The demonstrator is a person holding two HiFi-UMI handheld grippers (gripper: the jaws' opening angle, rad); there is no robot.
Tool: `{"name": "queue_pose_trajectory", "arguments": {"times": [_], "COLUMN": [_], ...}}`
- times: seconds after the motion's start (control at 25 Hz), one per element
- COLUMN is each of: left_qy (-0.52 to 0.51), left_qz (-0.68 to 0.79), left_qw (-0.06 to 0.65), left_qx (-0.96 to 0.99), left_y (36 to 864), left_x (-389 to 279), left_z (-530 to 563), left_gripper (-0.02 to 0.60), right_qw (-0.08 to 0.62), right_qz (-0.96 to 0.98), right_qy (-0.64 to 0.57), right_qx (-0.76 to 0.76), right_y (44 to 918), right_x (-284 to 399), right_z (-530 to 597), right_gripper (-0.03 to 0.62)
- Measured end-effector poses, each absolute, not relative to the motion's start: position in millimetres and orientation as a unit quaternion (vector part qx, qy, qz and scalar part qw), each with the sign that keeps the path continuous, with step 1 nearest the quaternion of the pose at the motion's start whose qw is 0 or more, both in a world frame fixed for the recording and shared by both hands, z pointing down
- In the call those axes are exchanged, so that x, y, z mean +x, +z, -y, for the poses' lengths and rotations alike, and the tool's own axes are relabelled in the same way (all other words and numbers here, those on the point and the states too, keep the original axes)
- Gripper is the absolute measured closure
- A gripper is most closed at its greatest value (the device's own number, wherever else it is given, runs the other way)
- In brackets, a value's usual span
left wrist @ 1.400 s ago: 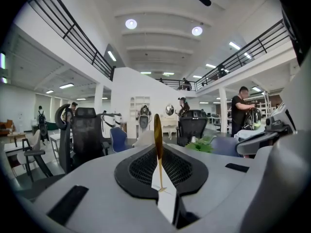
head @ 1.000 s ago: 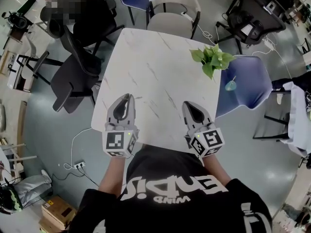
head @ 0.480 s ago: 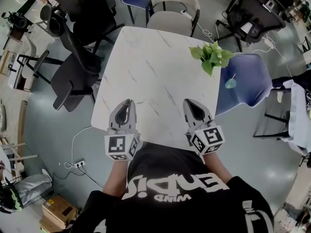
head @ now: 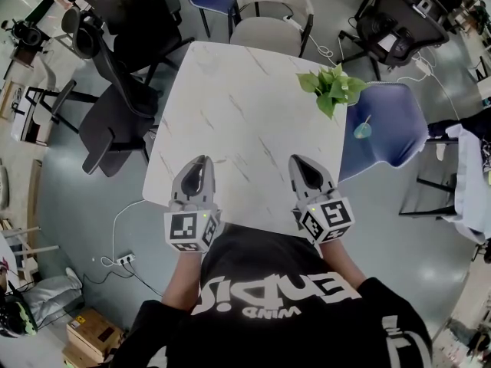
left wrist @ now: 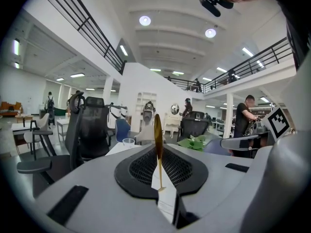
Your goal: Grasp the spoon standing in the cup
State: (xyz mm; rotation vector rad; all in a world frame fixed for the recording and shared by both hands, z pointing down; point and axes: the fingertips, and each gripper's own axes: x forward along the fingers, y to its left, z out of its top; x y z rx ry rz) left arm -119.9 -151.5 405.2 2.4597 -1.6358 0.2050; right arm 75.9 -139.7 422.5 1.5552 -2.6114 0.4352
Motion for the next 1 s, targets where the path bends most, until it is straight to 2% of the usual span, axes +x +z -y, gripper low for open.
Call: {"name": "queue_pose_trajectory", "arguments": {"times": [1.0], "left_qy": [0.067], "left_qz": [0.556], "left_qw": [0.099], "left_qx": [0.823], "left_y": [401.7], "left_x": [-126.4], "left_z": [141.6], "left_gripper": [0.543], "right_qw": [0.038], "right_qz": [0.868], "right_qy": [0.139], "right_qx": [0.476], "right_y": [420.8], "right_x": [58.4], "right_z": [128.6], "right_gripper": [0.582]}}
